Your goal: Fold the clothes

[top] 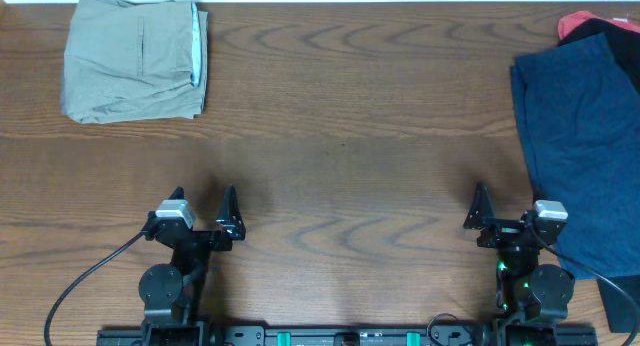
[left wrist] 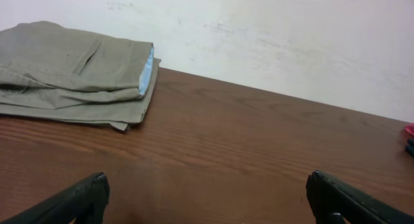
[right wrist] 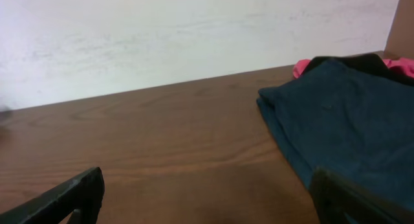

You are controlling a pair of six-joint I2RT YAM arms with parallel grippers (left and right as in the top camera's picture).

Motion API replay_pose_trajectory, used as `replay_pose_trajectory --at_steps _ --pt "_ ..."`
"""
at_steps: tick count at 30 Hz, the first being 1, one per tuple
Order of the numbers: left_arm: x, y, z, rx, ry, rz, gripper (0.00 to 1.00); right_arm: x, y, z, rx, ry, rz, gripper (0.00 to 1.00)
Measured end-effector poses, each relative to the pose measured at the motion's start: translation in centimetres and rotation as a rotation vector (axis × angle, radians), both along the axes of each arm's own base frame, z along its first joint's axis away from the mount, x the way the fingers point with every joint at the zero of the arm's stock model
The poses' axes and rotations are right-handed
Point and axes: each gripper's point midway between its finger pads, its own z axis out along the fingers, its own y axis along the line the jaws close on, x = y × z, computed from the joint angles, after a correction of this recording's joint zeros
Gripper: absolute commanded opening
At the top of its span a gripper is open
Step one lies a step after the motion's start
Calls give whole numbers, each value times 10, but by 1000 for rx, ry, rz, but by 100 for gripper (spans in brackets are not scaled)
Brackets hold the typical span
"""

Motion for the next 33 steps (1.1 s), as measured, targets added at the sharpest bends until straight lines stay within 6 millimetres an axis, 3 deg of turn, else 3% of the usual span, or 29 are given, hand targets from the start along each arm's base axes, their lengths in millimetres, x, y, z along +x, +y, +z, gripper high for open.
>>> replay_pose_trajectory --at_steps 5,8,11,17,20,29,33 --pt "0 0 0 0 0 0 98 1 0 13 10 -53 0 99" --pt "0 0 0 0 0 0 98 1 0 10 25 -43 -1 99" --pt "0 0 0 0 0 0 98 1 6 19 109 -82 32 99" --pt "0 0 -1 0 5 0 98 -7 59 6 471 32 313 99" --pt "0 0 -1 0 6 0 98 -11 69 8 550 53 374 99" --pt "0 0 -1 0 6 0 98 -14 76 36 626 -33 441 99" --pt "0 0 -1 0 6 0 98 -17 76 59 592 -127 474 99"
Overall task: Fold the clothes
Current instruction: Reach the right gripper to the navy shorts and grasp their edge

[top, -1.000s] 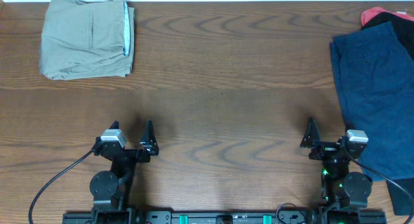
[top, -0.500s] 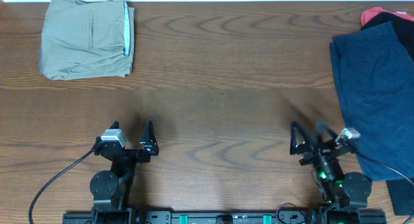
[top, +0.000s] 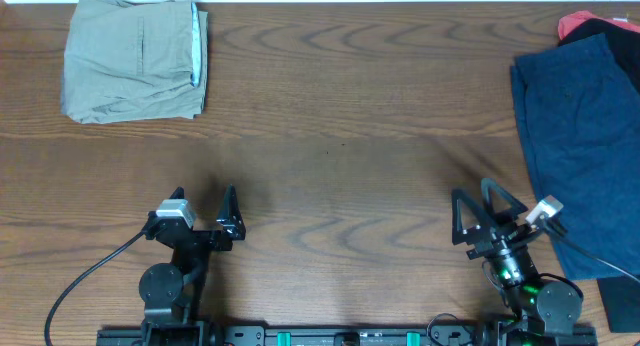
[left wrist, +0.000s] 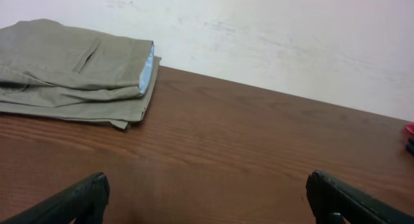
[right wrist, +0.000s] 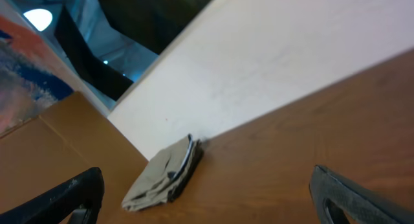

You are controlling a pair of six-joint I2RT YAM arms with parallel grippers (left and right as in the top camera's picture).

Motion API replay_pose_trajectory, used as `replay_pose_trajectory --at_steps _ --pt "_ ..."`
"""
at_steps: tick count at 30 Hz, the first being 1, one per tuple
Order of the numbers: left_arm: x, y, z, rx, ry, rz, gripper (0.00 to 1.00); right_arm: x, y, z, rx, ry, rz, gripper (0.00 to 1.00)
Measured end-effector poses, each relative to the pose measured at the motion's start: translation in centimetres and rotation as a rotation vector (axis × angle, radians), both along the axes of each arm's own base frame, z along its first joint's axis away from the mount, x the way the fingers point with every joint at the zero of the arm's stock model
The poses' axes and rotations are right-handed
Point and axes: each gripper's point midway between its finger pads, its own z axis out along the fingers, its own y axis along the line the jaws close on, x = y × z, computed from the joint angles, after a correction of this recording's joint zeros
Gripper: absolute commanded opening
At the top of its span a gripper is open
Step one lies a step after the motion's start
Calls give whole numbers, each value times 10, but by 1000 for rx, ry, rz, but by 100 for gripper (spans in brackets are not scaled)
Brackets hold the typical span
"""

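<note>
Folded khaki trousers [top: 135, 58] lie at the table's far left corner; they also show in the left wrist view [left wrist: 71, 72] and, tilted, in the right wrist view [right wrist: 165, 175]. A dark blue garment [top: 585, 156] lies spread, unfolded, along the right edge. My left gripper [top: 203, 208] rests open near the front left, holding nothing [left wrist: 207, 208]. My right gripper [top: 478, 211] is open and empty at the front right, rolled and turned toward the far left [right wrist: 207, 211], just left of the blue garment.
A red cloth [top: 575, 24] and a black garment [top: 615, 31] lie at the far right corner behind the blue one. A white wall [left wrist: 291, 30] runs along the back of the wooden table [top: 350, 136]. A black cable [top: 90, 276] trails from the left arm.
My right arm has swung and rolled leftward: its camera faced the blue garment before and now looks tilted toward the khaki trousers. Its jaws stay open. The left arm and the clothes have not moved.
</note>
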Motion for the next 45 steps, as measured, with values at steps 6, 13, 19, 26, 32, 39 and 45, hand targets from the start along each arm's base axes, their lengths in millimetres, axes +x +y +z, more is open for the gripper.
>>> replay_pose_trajectory --at_steps 6,13,19,26,32,39,45 --pt "0 0 0 0 0 0 98 2 -8 21 -61 -50 -61 99" --pt "0 0 0 0 1 0 98 20 -22 86 -245 -70 -176 99" --pt "0 0 0 0 2 0 98 89 -50 92 -414 165 -279 99" --pt "0 0 0 0 2 0 98 192 -91 55 -639 544 -338 99" --pt "0 0 -1 0 2 0 98 255 -149 10 -835 874 -448 99" --pt "0 0 0 0 2 0 98 290 -181 -37 -1024 940 -475 99" --pt "0 0 -1 0 2 0 98 308 -191 -107 -1141 1013 -414 99"
